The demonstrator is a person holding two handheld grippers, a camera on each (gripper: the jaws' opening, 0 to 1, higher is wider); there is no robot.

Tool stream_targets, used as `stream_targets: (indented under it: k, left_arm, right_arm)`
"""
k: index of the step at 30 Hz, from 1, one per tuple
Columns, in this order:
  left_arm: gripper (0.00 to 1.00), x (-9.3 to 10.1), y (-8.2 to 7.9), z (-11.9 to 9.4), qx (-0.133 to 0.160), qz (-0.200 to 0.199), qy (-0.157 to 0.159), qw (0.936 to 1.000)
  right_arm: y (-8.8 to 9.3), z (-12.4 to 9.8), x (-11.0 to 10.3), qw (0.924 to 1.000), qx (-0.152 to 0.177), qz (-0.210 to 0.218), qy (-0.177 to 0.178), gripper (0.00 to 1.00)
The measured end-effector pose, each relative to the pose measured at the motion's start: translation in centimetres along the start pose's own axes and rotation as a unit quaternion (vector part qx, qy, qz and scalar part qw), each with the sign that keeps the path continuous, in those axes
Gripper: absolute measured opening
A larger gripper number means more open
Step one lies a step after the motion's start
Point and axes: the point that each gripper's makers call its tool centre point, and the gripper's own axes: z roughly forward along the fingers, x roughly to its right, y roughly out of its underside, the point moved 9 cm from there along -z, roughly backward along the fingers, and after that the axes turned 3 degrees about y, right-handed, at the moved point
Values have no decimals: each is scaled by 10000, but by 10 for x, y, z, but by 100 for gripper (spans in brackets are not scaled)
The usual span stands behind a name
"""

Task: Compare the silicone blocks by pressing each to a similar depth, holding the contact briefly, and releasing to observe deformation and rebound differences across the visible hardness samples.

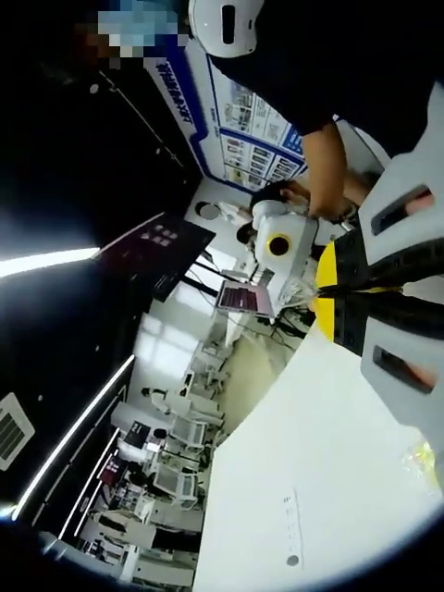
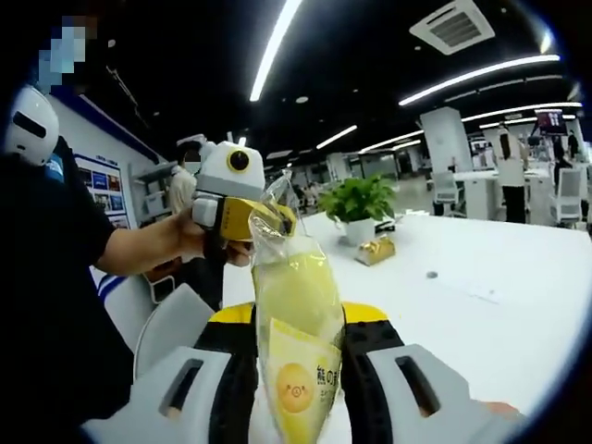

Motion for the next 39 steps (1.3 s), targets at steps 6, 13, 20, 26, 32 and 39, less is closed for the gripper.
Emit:
stream_targets:
  k: [6, 13, 20, 26, 32, 39]
  left_arm:
    - [0, 0, 3, 6, 3, -64, 32, 10000]
    - [0, 1, 6, 6, 104, -231, 51, 9997]
    - [0, -3, 13, 5, 153, -433, -13, 9989]
    - [0, -10, 23, 5, 182, -721, -103, 9972]
    - [0, -16, 37, 11, 113, -918, -189, 9955]
    - [0, -19, 49, 17, 33, -1050, -224, 9942]
  right_arm:
    - [1, -3, -1, 9997, 121, -57, 194, 57]
    - [7, -11, -1, 9986, 302, 80, 422, 81]
    - [10, -23, -3, 9964, 410, 211, 715, 96]
    - [13, -41, -9, 9947, 311, 138, 965, 96]
    - [14, -67, -21, 9925, 369, -39, 1164, 96]
    - [20, -93, -44, 9930, 139, -156, 1161, 87]
